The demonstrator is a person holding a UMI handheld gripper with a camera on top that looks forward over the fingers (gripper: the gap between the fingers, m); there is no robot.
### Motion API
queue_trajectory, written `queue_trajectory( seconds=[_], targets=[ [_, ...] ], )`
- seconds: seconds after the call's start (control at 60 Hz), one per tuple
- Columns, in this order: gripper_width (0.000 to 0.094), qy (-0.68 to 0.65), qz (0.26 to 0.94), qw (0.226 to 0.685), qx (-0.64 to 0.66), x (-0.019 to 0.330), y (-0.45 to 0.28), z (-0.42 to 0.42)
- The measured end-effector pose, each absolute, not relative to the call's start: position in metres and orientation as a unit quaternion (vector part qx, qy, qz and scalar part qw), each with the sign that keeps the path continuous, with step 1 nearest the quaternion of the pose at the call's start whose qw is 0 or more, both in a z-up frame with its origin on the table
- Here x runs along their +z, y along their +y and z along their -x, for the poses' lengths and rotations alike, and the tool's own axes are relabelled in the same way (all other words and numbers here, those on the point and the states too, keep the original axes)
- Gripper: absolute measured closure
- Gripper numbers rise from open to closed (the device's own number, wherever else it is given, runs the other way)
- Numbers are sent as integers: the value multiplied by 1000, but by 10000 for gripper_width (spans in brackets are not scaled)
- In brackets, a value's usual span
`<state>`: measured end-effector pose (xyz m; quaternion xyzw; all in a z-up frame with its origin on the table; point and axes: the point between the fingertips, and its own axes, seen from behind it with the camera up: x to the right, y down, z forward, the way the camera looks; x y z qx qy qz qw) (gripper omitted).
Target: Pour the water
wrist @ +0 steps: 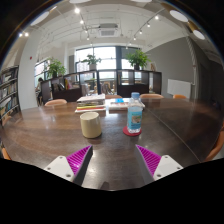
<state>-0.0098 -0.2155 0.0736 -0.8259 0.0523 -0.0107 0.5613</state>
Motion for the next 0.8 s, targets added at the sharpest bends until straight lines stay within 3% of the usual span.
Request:
queue_trajectory(
  seconds=[0.433,0.8],
  targets=[
    [71,28,798,602,-14,167,-274,35],
    [67,32,780,624,-5,201,-299,43]
  ],
)
